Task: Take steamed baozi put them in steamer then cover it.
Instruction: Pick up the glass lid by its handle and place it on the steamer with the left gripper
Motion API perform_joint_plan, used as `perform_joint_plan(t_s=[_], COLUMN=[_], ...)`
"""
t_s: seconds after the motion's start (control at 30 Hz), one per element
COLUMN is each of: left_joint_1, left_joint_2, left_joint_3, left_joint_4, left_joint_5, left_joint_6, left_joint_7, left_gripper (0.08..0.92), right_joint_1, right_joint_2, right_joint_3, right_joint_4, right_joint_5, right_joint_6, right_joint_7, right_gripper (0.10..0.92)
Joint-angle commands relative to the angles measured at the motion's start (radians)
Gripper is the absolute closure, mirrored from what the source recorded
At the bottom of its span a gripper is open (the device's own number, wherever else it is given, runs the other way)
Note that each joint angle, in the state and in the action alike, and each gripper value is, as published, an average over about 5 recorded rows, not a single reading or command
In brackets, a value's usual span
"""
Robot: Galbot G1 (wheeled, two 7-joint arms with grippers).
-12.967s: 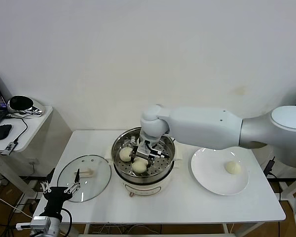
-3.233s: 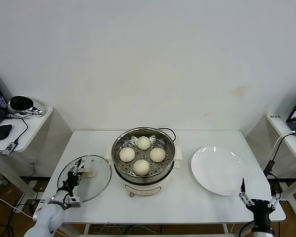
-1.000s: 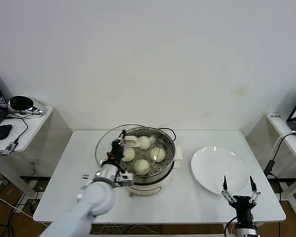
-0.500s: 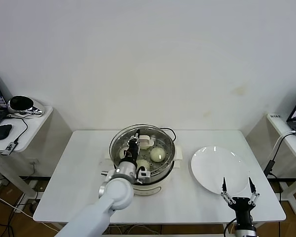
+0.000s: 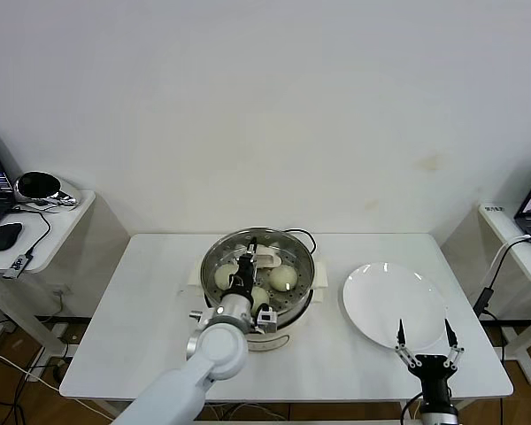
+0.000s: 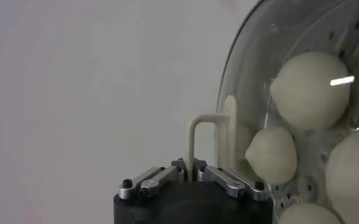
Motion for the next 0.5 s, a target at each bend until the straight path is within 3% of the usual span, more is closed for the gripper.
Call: perform_joint_plan(t_s=[0.03,0.3,0.5], left_joint_1=[-0.002,0.005,0.051], left_joint_2=[-0.013,-0.025,0.012], left_joint_3=[0.01,-0.007,-0.022], left_joint_4=[0.015,0.006,-0.094], left_joint_5=[0.005,-0.02,-0.05], left_joint_6=[0.0,-0.009,-0.012], left_joint_7=[0.004,-0.019,-0.036], left_gripper=[0.857,0.853,0.723], right_joint_1=[0.002,0.002,0.001], right_joint_2=[0.001,0.001,0.001], right_joint_3=[-0.002,-0.004,-0.005], right_joint_4=[-0.003,-0.005,-0.004], right_joint_5=[-0.001,-0.002,-0.003], right_joint_6=[0.0,0.0,0.0], right_joint_7=[0.0,0.0,0.0], right_gripper=[0.203,0.203,0.203])
